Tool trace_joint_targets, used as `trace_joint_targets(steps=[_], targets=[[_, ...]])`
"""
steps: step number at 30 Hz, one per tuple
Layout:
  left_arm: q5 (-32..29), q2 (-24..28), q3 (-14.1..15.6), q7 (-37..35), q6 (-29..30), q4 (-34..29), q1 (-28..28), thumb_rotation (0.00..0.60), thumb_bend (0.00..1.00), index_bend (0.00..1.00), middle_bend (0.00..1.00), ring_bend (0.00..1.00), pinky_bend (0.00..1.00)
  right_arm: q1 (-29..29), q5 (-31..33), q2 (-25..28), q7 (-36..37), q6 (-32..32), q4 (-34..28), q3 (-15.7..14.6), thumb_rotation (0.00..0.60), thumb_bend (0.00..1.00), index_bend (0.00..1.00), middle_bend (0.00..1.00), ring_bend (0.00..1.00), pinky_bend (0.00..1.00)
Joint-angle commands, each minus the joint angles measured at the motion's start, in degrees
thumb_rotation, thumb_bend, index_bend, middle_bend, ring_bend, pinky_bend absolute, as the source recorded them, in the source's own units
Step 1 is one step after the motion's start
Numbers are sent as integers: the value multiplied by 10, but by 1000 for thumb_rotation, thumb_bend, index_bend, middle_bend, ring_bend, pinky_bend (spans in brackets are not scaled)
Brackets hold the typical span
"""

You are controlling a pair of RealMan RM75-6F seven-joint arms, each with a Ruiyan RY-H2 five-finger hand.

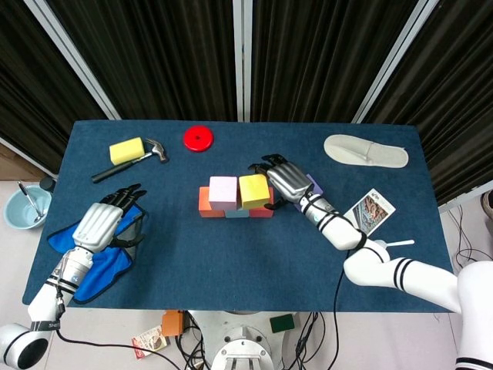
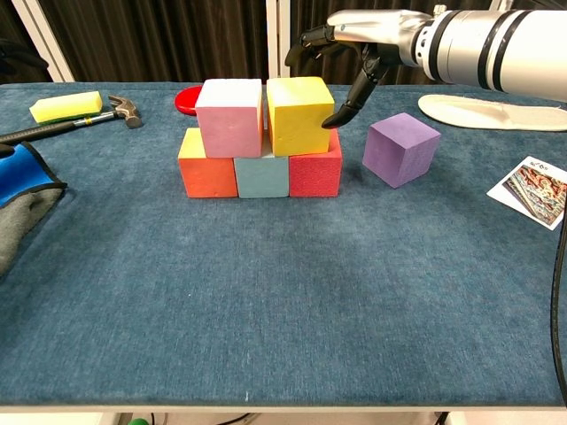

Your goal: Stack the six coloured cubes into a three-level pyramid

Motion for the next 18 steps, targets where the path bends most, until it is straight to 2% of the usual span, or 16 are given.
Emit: trace_joint_targets(steps=[1, 6, 18], targets=[[1, -1, 0, -1, 0, 0, 0, 459, 193, 101, 43, 99, 227, 1, 7, -1, -8, 2, 1, 0, 600, 133, 191, 266, 70, 90], [2, -3, -1, 0, -2, 1, 1, 463, 194, 101, 42, 99, 227, 0, 17, -6, -18, 10, 2, 0, 600, 146, 232, 332, 71, 90], [3, -3, -1, -3, 0, 1, 4, 473, 193, 101, 43, 99, 226, 0, 21, -15, -17, 25, -1, 6, 600, 153, 249, 345, 71, 90]])
